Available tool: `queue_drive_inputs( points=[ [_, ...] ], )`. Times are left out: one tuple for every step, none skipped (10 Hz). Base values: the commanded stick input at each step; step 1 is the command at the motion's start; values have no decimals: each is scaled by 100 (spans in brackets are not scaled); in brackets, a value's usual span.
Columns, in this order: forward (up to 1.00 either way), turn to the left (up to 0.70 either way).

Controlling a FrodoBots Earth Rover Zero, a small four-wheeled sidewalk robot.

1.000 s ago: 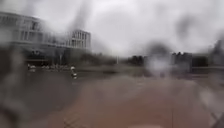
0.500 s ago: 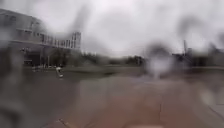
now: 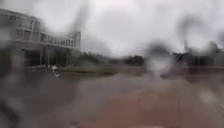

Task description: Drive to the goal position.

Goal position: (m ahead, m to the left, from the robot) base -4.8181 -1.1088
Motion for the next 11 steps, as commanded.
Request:
queue_drive_inputs(
  points=[
    [100, 0],
    [100, 0],
    [100, 0],
    [100, 0],
    [100, 0],
    [100, 0],
    [100, 0],
    [100, 0],
    [100, 1],
    [100, 3],
    [100, 2]
  ],
)
